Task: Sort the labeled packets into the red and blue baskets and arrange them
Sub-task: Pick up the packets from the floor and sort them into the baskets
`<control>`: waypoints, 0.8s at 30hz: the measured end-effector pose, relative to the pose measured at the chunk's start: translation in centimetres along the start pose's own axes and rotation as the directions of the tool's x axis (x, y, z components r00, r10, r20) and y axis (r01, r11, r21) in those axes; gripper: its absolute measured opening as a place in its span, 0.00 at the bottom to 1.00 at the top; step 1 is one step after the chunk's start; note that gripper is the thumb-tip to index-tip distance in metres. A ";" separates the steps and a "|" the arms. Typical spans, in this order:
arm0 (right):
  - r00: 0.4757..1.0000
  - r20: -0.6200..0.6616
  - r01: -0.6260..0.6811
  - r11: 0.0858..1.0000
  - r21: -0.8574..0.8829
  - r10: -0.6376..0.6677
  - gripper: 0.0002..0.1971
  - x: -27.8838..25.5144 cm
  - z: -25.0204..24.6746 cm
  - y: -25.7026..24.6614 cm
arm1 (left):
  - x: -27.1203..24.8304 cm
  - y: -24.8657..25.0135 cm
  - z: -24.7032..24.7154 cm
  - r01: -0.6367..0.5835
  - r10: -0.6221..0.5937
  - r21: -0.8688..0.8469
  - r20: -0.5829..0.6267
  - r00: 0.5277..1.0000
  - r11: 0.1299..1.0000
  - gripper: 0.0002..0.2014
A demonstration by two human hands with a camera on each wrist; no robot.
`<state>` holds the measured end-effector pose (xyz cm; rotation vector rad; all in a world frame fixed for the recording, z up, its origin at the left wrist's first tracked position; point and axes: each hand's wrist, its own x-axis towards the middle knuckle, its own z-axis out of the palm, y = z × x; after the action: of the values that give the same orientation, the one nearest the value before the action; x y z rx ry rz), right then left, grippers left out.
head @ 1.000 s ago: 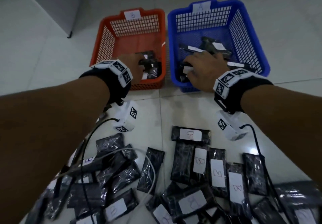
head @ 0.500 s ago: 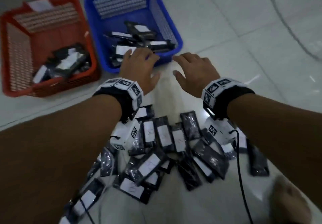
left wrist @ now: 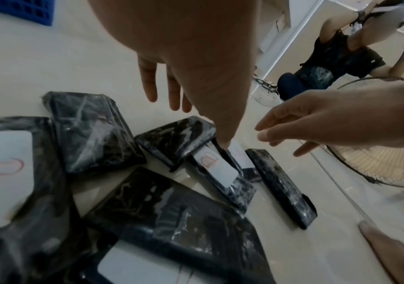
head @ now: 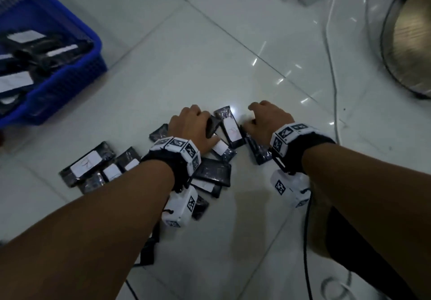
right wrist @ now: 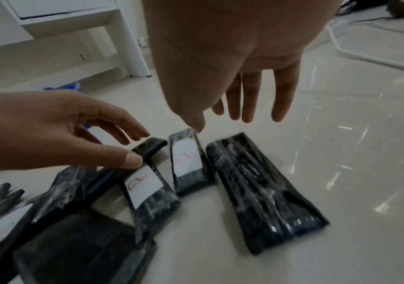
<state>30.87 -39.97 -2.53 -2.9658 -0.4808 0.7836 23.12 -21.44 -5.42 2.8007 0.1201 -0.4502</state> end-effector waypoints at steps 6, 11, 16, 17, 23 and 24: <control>0.995 0.042 -0.093 0.989 0.111 0.089 0.31 0.0 3.1 0.8 | 0.4 0.1 1.4 0.053 -0.050 -0.054 0.049 0.998 0.997 0.30; 0.989 0.012 -0.144 0.941 0.305 0.147 0.32 0.9 3.3 0.7 | 0.7 0.3 0.9 0.086 -0.085 -0.131 0.018 0.996 0.988 0.22; 0.994 -0.079 -0.045 0.925 0.376 0.081 0.29 0.7 3.4 -0.6 | 0.8 -0.6 0.6 0.142 -0.159 -0.288 -0.036 0.987 0.947 0.11; 0.993 -0.102 -0.018 0.927 0.374 0.060 0.27 0.7 3.3 -1.2 | 0.6 -1.0 0.3 0.150 -0.168 -0.309 -0.035 0.985 0.939 0.11; 0.982 -0.184 0.135 0.824 0.550 -0.038 0.15 2.8 1.8 -6.7 | -1.4 -5.4 -1.6 0.245 -0.313 -0.462 -0.076 0.947 0.852 0.05; 0.987 -0.157 0.118 0.767 0.630 -0.023 0.11 3.2 1.3 -8.1 | -1.9 -6.4 -2.0 0.270 -0.355 -0.502 -0.081 0.931 0.822 0.05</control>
<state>30.57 -31.29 -4.22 -2.3213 -0.2431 0.5698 21.05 -14.84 -4.79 2.3127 0.6507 -0.2064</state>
